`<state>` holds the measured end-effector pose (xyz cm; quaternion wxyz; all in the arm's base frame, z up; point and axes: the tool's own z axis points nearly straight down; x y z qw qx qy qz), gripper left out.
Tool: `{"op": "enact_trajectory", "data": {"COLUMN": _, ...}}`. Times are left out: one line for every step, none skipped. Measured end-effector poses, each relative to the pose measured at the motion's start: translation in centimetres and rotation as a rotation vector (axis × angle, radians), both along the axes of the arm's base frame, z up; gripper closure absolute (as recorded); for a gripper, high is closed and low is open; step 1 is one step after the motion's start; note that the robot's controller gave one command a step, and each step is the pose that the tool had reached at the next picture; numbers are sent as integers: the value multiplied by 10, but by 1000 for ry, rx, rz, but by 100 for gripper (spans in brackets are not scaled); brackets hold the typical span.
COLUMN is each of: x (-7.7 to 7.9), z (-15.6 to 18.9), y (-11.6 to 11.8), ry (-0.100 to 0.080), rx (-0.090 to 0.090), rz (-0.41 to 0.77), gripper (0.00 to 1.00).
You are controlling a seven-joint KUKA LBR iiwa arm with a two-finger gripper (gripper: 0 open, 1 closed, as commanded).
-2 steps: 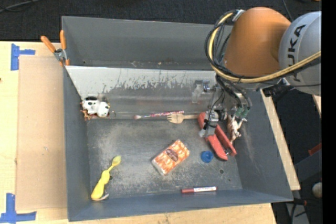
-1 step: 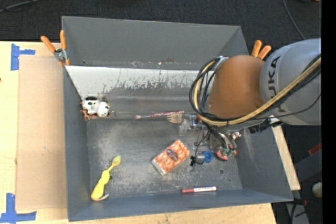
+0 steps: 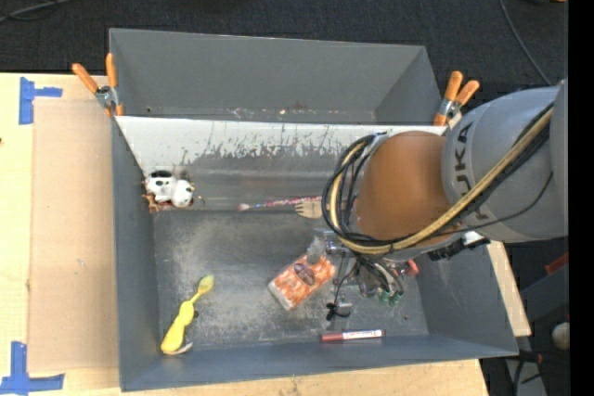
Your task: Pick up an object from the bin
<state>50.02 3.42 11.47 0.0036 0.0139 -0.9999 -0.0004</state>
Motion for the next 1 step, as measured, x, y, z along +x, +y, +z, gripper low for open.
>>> {"op": "enact_trajectory", "data": {"x": 3, "z": -35, "y": 10, "ry": -6, "rx": 1, "rz": -6, "gripper": 0}}
